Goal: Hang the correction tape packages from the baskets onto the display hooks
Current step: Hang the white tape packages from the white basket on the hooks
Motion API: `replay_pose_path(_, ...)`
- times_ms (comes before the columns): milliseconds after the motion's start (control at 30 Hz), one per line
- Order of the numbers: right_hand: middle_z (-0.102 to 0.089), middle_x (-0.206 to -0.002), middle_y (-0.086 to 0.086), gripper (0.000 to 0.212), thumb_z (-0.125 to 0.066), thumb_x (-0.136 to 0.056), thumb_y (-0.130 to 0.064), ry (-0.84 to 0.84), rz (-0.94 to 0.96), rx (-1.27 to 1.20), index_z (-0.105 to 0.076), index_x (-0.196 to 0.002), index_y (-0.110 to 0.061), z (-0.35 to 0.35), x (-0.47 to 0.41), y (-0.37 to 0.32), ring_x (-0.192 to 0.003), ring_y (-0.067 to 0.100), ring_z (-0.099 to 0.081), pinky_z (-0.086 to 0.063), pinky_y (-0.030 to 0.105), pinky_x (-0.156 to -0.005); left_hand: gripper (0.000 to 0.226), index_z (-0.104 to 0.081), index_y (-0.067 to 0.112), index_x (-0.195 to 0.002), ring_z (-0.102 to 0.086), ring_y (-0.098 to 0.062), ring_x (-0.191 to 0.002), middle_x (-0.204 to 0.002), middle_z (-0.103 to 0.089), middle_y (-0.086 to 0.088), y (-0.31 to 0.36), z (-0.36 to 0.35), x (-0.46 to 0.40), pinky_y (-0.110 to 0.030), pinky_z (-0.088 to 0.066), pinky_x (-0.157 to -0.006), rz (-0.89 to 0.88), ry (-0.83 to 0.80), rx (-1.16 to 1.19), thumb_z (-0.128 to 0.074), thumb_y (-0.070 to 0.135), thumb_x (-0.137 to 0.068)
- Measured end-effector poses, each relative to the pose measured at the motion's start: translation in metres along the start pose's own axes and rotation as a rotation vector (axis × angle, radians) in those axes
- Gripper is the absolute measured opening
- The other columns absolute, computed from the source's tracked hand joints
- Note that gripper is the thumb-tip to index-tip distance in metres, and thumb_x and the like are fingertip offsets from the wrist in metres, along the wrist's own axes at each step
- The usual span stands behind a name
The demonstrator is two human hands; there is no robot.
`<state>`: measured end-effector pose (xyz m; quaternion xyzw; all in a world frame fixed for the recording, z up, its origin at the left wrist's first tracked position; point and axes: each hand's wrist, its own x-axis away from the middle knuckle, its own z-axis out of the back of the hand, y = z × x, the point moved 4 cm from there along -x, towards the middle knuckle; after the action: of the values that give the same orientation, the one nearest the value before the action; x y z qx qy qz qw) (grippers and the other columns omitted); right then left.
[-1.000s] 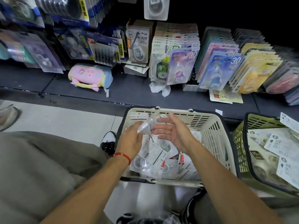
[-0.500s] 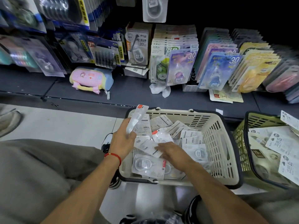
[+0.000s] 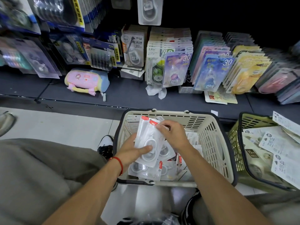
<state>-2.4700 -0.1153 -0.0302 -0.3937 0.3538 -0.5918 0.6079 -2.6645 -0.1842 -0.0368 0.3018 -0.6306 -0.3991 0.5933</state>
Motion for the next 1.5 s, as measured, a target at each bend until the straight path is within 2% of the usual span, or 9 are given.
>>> replay_pose_path(100, -0.070, -0.108, -0.004, 0.005, -0.069, -0.100, -0.026, 0.128, -0.063, 0.188, -0.073, -0.102, -0.023, 0.017, -0.003, 0.019, -0.091, 0.009, -0.066, -0.058, 0.032, -0.085, 0.049, -0.067, 0.026, -0.127, -0.075, -0.027, -0.110, -0.116, -0.079, -0.002, -0.015, 0.003, -0.002, -0.057, -0.058, -0.100, 0.054, 0.103, 0.066, -0.087, 0.013, -0.084)
replay_pose_path(233, -0.058, -0.146, 0.002, 0.047, -0.061, -0.097, 0.004, 0.039, -0.149, 0.616, -0.062, -0.138, -0.018, 0.049, -0.002, 0.061, -0.127, 0.025, -0.060, -0.050, 0.038, -0.105, 0.044, -0.067, 0.025, -0.123, -0.076, -0.029, -0.107, -0.113, -0.080, -0.004, -0.019, 0.010, -0.003, -0.060, -0.059, -0.095, 0.078, 0.179, 0.168, -0.084, 0.008, -0.086)
replay_pose_path(367, -0.044, -0.163, 0.002, 0.075, -0.070, -0.096, 0.000, -0.126, -0.147, 0.556, -0.038, -0.159, -0.025, 0.033, -0.003, 0.079, -0.147, 0.027, -0.045, -0.039, 0.043, -0.122, 0.047, -0.065, 0.025, -0.127, -0.076, -0.027, -0.107, -0.114, -0.079, -0.002, -0.022, 0.011, -0.004, -0.053, -0.062, -0.092, 0.087, 0.228, 0.183, -0.085, 0.010, -0.087)
replay_pose_path(600, -0.060, -0.126, 0.003, 0.033, -0.069, -0.098, -0.011, -0.096, -0.039, 0.777, -0.068, -0.131, -0.016, 0.038, -0.026, 0.094, -0.120, 0.023, -0.056, -0.048, 0.037, -0.106, 0.048, -0.065, 0.027, -0.128, -0.072, -0.026, -0.113, -0.117, -0.078, 0.000, -0.022, 0.011, -0.003, -0.056, -0.055, -0.105, 0.066, 0.260, 0.120, -0.085, 0.012, -0.087)
replay_pose_path(733, -0.065, -0.104, 0.004, 0.007, -0.071, -0.097, -0.010, -0.023, 0.015, 0.565, -0.069, -0.104, -0.011, 0.057, -0.031, 0.081, -0.099, 0.025, -0.062, -0.046, 0.028, -0.081, 0.048, -0.064, 0.031, -0.128, -0.072, -0.024, -0.112, -0.117, -0.077, 0.001, -0.016, 0.007, -0.002, -0.051, -0.056, -0.103, 0.012, 0.269, 0.108, -0.084, 0.015, -0.088)
replay_pose_path(1033, -0.056, -0.070, -0.013, 0.037, -0.072, -0.095, -0.042, 0.156, 0.022, 0.354, -0.040, -0.081, -0.029, 0.079, -0.026, -0.022, -0.065, 0.008, -0.051, -0.037, 0.032, -0.056, 0.046, -0.047, 0.046, -0.131, -0.069, 0.007, -0.097, -0.107, -0.067, 0.034, 0.030, -0.021, 0.001, -0.016, -0.059, -0.071, -0.324, 0.368, 0.095, -0.075, 0.041, -0.095)
replay_pose_path(1167, -0.060, -0.063, -0.008, 0.037, -0.072, -0.084, -0.047, 0.201, -0.025, 0.243, -0.042, -0.073, -0.027, 0.052, -0.008, -0.062, -0.062, 0.011, -0.056, -0.042, 0.031, -0.055, 0.042, -0.041, 0.066, -0.113, -0.072, 0.003, -0.096, -0.108, -0.066, 0.036, 0.041, -0.034, 0.001, -0.043, -0.064, -0.081, -0.312, 0.285, 0.156, -0.071, 0.040, -0.099)
replay_pose_path(1333, -0.067, -0.082, -0.016, 0.047, -0.056, -0.061, -0.064, 0.082, -0.158, 0.149, -0.040, -0.095, -0.035, 0.020, 0.006, -0.075, -0.077, 0.006, -0.065, -0.046, 0.029, -0.064, 0.051, -0.040, 0.059, -0.124, -0.074, -0.005, -0.104, -0.117, -0.069, 0.028, 0.039, -0.024, 0.003, -0.046, -0.066, -0.086, -0.324, 0.181, 0.144, -0.074, 0.032, -0.098)
replay_pose_path(1500, -0.074, -0.090, -0.009, 0.069, -0.065, -0.062, -0.071, -0.056, -0.243, 0.093, -0.046, -0.119, -0.039, 0.021, 0.004, -0.080, -0.077, 0.013, -0.075, -0.060, 0.039, -0.080, 0.093, -0.036, 0.066, -0.127, -0.061, 0.010, -0.116, -0.130, -0.060, 0.025, 0.037, -0.012, 0.006, -0.010, -0.053, -0.088, -0.349, 0.157, -0.011, -0.098, 0.025, -0.070)
